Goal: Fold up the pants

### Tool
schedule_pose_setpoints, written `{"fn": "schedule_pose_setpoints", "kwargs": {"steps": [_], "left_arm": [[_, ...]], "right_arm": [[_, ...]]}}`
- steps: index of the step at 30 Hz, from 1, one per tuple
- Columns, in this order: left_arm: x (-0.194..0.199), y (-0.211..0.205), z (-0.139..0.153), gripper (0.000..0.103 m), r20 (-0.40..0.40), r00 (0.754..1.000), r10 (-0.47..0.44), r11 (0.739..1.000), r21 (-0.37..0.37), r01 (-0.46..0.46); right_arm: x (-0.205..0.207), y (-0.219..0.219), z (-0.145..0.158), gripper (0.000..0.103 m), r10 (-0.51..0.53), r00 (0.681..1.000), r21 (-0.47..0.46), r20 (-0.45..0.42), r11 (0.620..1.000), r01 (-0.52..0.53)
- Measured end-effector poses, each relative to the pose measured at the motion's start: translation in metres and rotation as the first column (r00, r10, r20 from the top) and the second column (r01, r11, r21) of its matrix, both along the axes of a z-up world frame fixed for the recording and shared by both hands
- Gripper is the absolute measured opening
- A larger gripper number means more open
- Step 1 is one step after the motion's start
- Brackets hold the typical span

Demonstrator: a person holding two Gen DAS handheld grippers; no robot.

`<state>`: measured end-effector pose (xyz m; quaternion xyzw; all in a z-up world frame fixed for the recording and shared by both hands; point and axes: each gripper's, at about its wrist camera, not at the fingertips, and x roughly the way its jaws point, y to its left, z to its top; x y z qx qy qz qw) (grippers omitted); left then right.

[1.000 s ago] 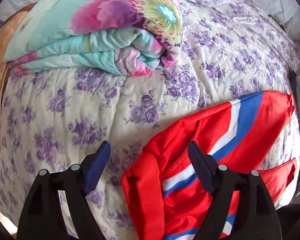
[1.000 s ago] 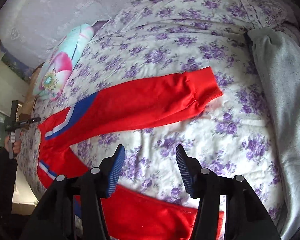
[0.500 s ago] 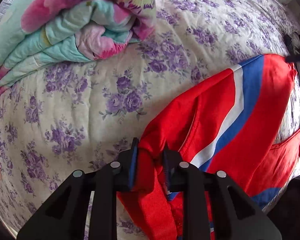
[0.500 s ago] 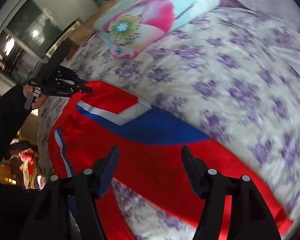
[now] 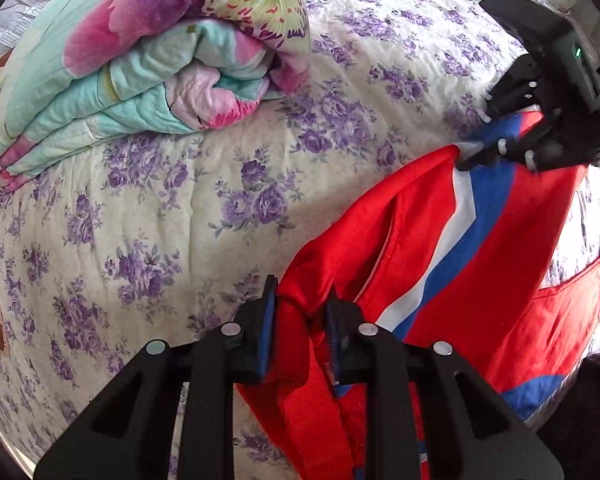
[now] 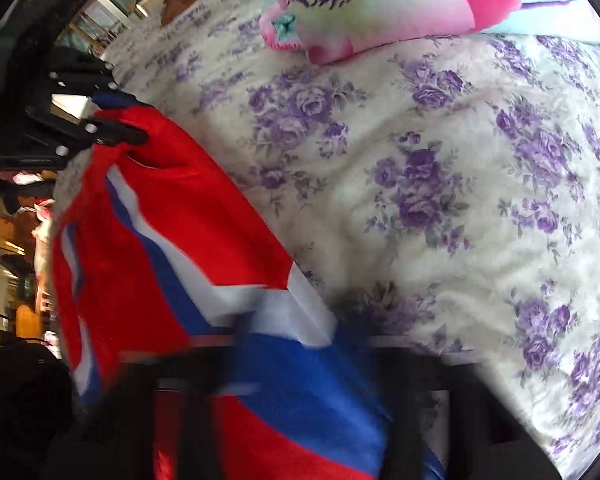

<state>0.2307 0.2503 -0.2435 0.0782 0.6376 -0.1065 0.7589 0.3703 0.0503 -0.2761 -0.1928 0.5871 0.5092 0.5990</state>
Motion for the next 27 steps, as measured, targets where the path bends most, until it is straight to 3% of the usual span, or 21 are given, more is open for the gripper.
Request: {"fn": "schedule_pose_setpoints", "kwargs": {"steps": [7,10,16,21,27], "left_arm": [[-0.002,-0.003,0.014,0.021,0.017,0.999,0.027,0.999,0.025,-0.028],[-0.02,-0.006,0.036,0.021,0.053,0.999,0.005,0.999,0.032,-0.006],[-0.095,-0.009,0.076,0.021,0.122,0.992,-0.042,0.999,0.015,0.041],[-0.157,-0.017,0.063,0.021,0.086,0.993,-0.083,0.996,0.037,0.08],[-0.206,-0.016,0.012,0.023,-0.01,0.995,-0.096,0.993,0.062,0.096]], "right_arm": [[-0.021,-0.014,0.047,0.006,-0.058,0.997,0.044,0.057,0.997,0.055],[-0.048,-0.028,0.072,0.006,-0.088,0.993,0.072,0.082,0.994,0.082],[-0.151,-0.042,0.11,0.006,-0.063,0.988,0.092,0.142,0.994,0.05],[-0.232,-0.035,0.102,0.006,-0.094,0.988,0.071,0.125,0.994,0.086],[-0.301,-0.021,0.043,0.006,-0.187,0.978,-0.011,0.097,0.982,0.189]]}}
